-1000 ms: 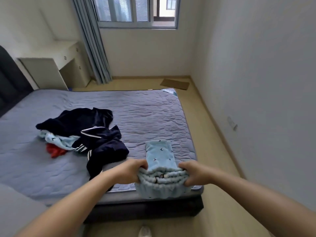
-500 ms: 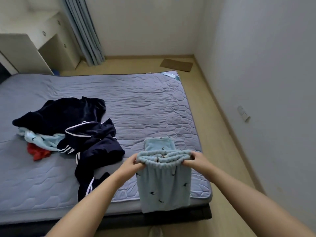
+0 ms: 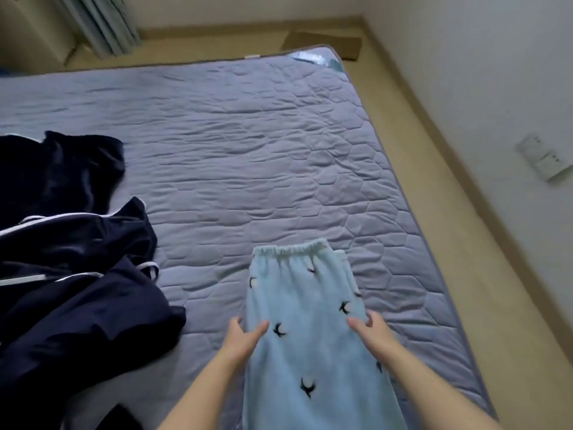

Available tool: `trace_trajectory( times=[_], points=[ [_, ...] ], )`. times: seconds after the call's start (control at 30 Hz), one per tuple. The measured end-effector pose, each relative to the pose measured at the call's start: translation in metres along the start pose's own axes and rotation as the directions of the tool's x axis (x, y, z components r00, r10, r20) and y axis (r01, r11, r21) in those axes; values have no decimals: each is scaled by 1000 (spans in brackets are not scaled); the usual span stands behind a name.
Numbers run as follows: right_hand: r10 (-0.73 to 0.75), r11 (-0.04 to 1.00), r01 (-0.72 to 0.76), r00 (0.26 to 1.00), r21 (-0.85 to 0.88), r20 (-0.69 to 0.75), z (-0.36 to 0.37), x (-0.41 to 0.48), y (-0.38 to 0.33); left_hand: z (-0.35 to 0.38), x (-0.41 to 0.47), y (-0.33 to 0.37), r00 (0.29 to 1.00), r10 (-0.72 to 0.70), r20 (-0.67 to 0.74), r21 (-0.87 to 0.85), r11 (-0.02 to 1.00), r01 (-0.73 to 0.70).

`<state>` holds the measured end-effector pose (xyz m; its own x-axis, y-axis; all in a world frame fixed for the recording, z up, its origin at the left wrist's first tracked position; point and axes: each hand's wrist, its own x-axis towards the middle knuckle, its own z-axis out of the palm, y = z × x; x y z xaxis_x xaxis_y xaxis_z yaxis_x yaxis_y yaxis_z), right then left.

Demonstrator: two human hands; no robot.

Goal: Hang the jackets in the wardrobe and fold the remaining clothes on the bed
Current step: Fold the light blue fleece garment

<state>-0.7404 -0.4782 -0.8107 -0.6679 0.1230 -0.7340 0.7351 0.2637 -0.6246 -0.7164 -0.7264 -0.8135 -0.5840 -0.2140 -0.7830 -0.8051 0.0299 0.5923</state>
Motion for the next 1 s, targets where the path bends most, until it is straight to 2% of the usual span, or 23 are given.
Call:
trace_trajectory(
  times=[0.07,0.13,0.2,0.33,0.53,0.6,0.7,0.77,0.87,1.0],
  points=[
    [47,999,-47,999,-26,12,2,4,37,8,10,-40,999,-39,21,-9,999,39],
    [48,999,-48,999,-8,20,0,11,49,12,16,-60,999,-26,-28,-37,999,25],
    [13,1000,-12,999,-20,42,-4,23,44,15,20,-67,998,15,-60,-77,997,-19],
    [-76,997,75,990,11,115,2,50,16,17,26,-55,981,108,-161,3,994,-109],
    [73,985,-114,957,133,281,10,87,-18,25,50,-21,987,162,-19,-151,975,-163],
    [9,990,-48,961,135,276,10,98,-26,29,63,-7,986,162,-50,-161,973,-168],
    [-150,979,126,978,163,145,8,108,-34,29,78,12,935,288,-208,-79,948,-310],
    [-207,957,188,976,220,69,3,110,-33,31,81,16,917,346,-198,-79,927,-367],
    [-160,965,138,983,223,85,-9,113,-23,41,86,16,975,220,-26,-80,972,-222],
    [43,971,-105,961,213,274,-12,100,-2,35,85,9,998,-9,68,-117,993,16]
  ],
)
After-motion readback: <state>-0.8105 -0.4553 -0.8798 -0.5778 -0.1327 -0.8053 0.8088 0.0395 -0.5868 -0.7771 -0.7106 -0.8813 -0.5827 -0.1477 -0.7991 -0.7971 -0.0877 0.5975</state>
